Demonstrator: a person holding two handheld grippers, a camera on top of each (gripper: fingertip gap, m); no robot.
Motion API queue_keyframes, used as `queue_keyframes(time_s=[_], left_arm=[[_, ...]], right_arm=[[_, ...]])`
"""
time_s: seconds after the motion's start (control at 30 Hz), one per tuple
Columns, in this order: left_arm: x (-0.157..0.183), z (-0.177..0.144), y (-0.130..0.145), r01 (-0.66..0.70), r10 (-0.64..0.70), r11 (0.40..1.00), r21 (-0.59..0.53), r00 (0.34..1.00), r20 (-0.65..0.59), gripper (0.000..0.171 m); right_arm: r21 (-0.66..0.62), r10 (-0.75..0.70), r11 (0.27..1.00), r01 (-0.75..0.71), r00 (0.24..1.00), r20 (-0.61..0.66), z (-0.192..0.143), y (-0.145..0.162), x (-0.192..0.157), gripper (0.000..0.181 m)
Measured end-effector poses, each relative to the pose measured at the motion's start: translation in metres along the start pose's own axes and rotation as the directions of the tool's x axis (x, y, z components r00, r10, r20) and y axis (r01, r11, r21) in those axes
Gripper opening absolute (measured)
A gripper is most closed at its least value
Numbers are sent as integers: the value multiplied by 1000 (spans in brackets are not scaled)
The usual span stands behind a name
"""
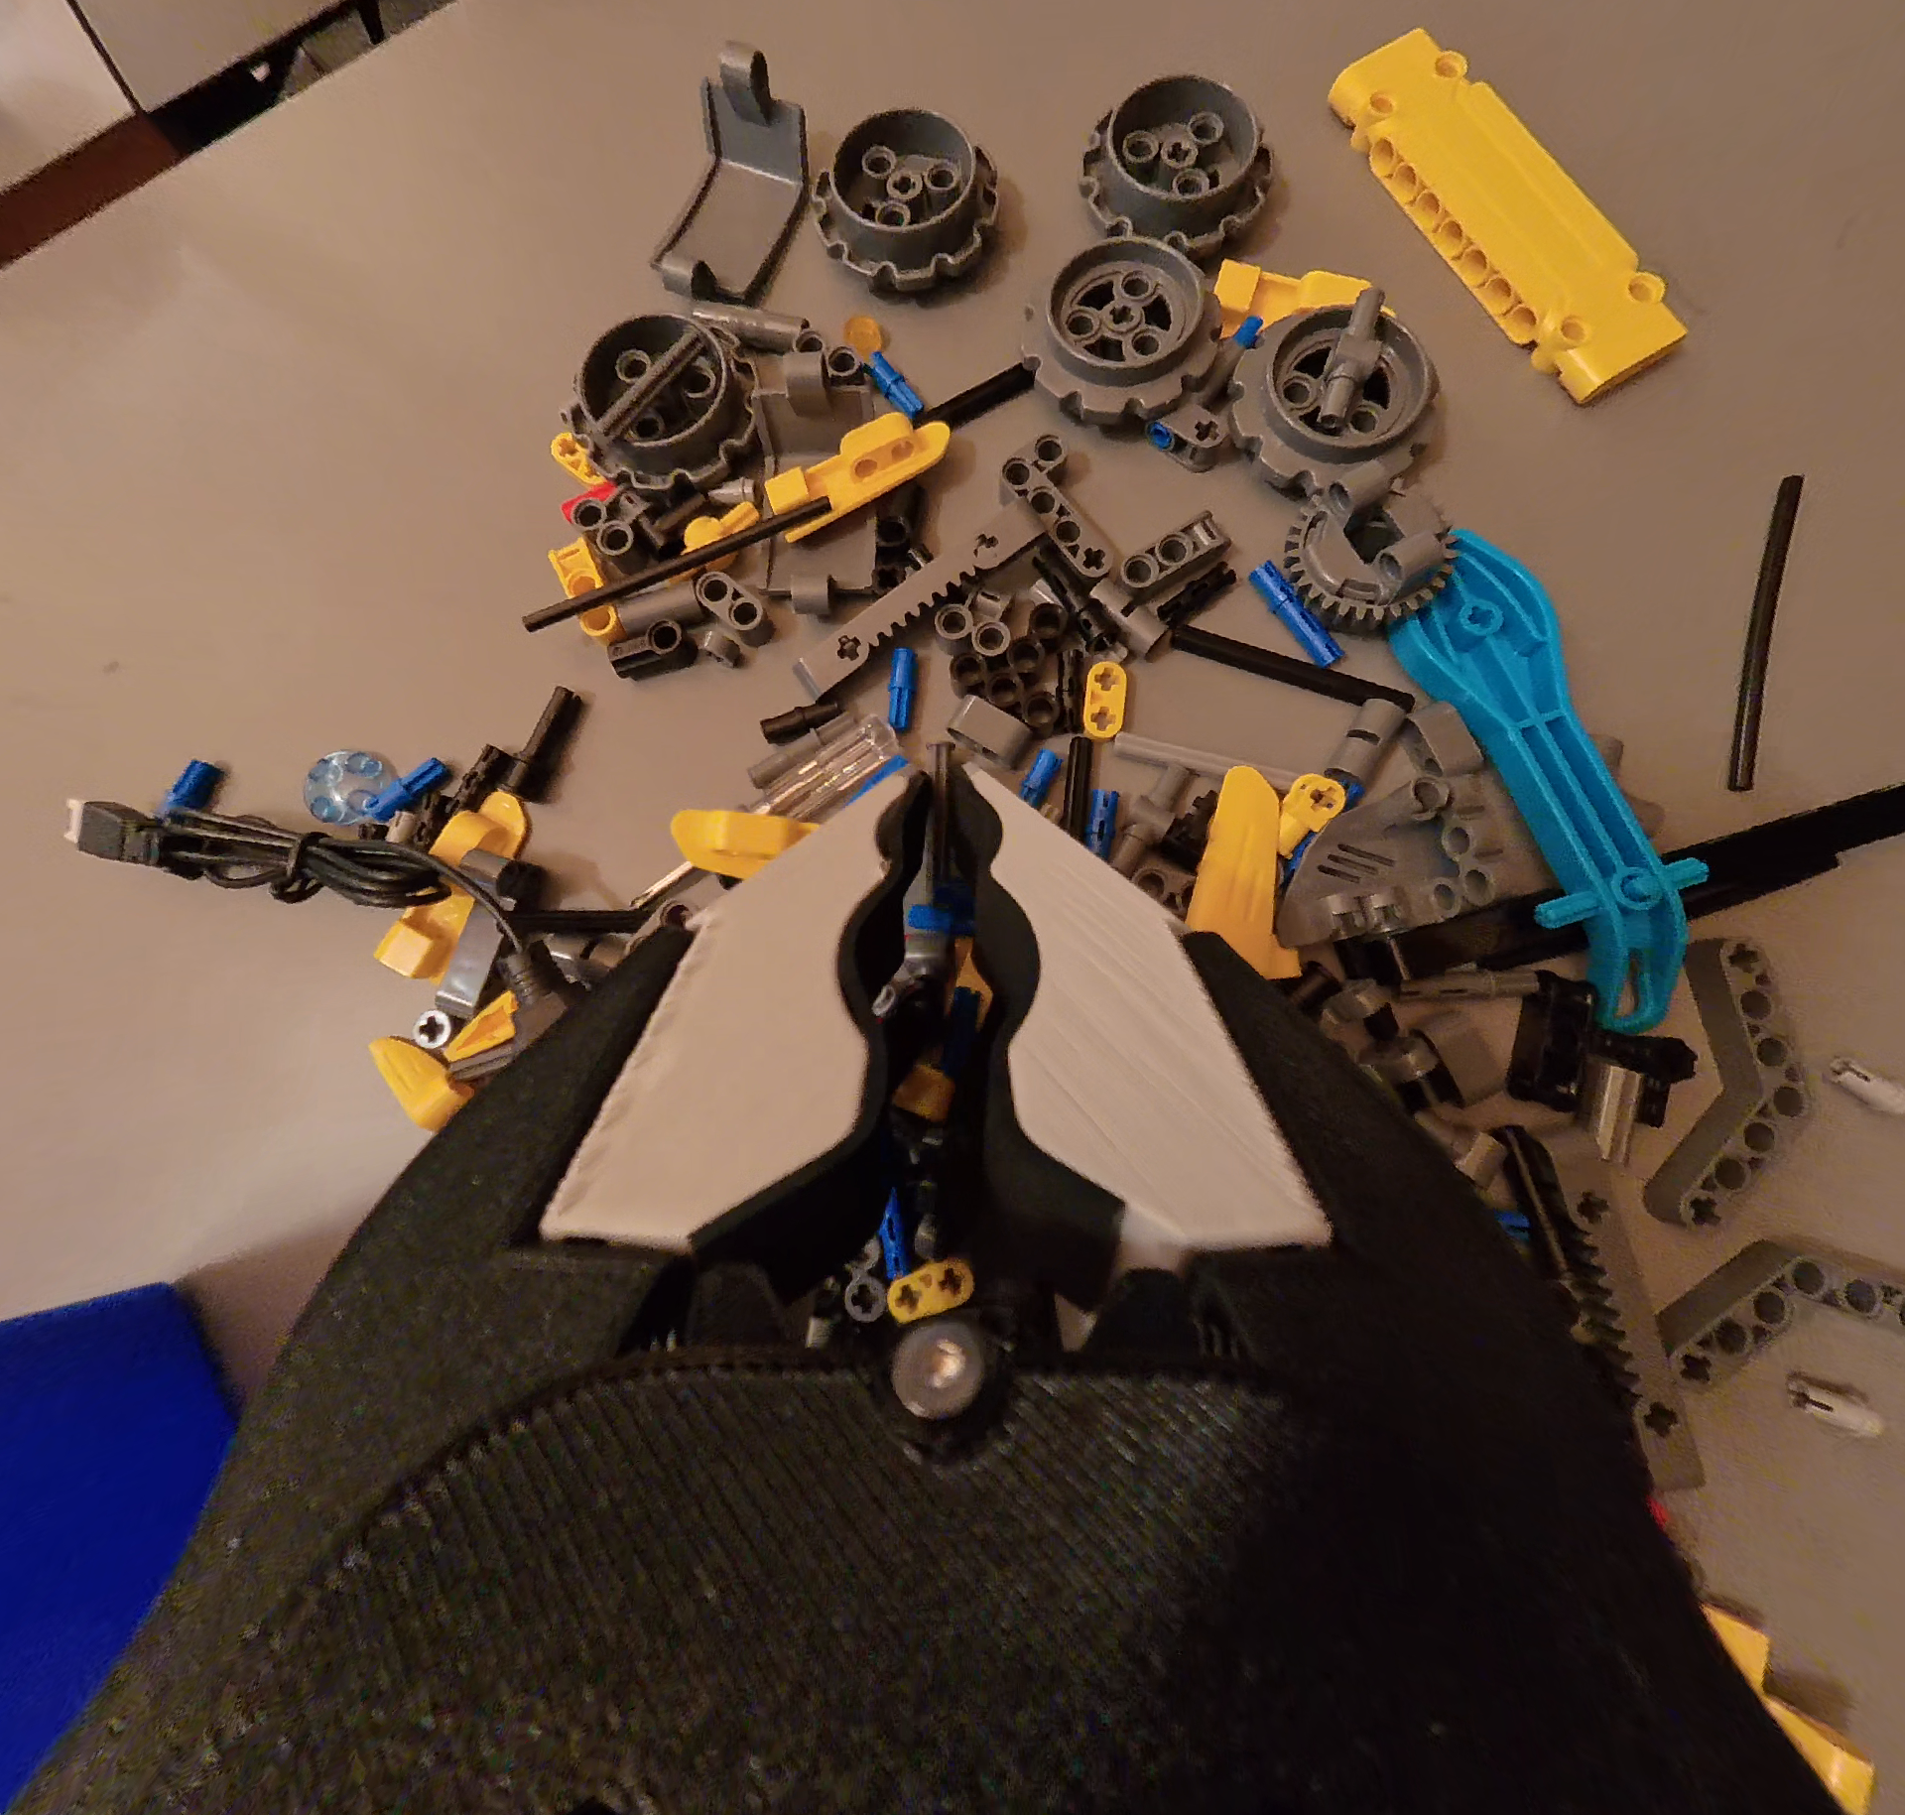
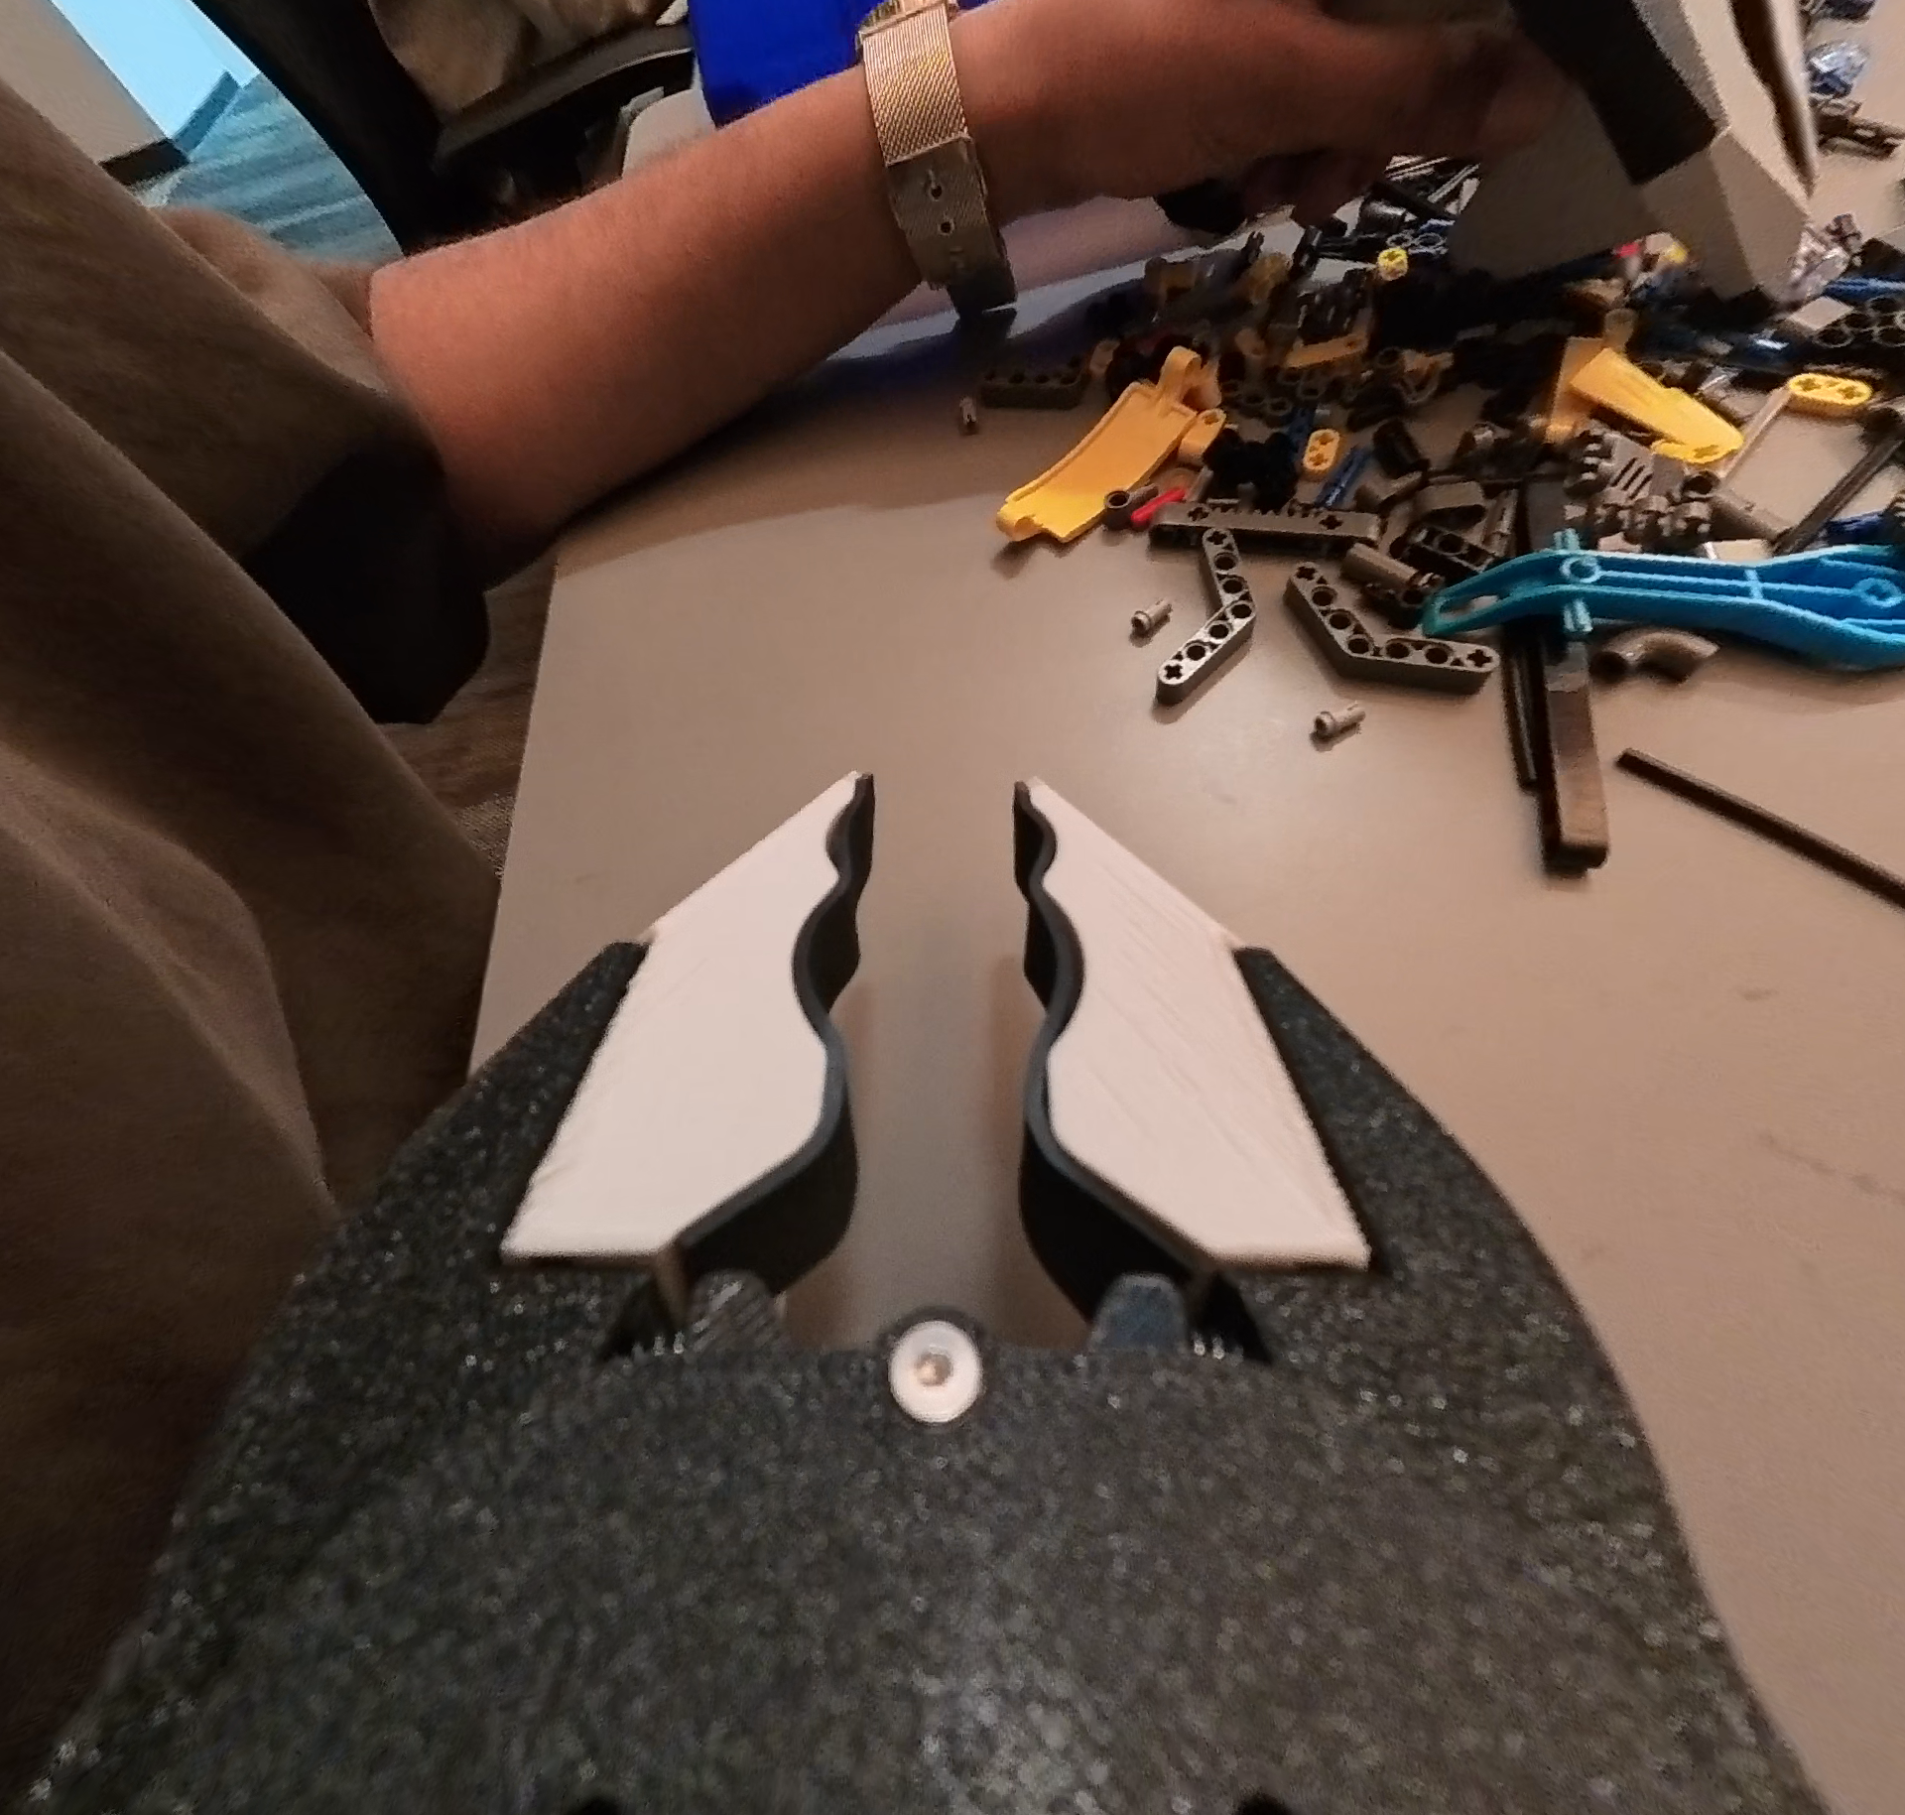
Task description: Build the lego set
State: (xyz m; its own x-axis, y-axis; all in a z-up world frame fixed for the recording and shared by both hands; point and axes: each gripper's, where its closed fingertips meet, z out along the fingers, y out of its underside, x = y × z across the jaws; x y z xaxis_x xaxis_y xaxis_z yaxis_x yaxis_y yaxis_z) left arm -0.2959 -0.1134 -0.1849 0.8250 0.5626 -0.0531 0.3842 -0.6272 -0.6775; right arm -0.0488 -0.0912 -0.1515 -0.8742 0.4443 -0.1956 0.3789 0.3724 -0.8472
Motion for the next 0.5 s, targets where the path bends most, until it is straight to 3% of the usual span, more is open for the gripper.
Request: queue_keyframes(time_s=[0.03, 0.2, 0.33, 0.4, 0.5], left_arm=[[-1, -2, -2, -2, 2, 1000, 15, 1000, 6, 3], [7, -32, -27, 12, -4, 981, 196, 999, -41, 2], [46, -77, -70, 52, 52, 882, 468, 977, -208, 2], [72, -100, -89, 55, 95, 832, 552, 966, -239, 2], [124, -125, -108, 39, 147, 776, 630, 959, -240, 2]], right_arm=[[8, 6, 1000, -6, 1000, 3, -1, -1, 0, 26], [99, 57, 993, -60, 998, 29, -13, -11, 0, 26], [197, 54, 979, -60, 998, 36, -35, -33, -7, 32], [253, -1, 968, 5, 1000, -14, -52, -47, -9, 34], [305, -81, 942, 137, 978, -190, -88, -64, 2, 33]])
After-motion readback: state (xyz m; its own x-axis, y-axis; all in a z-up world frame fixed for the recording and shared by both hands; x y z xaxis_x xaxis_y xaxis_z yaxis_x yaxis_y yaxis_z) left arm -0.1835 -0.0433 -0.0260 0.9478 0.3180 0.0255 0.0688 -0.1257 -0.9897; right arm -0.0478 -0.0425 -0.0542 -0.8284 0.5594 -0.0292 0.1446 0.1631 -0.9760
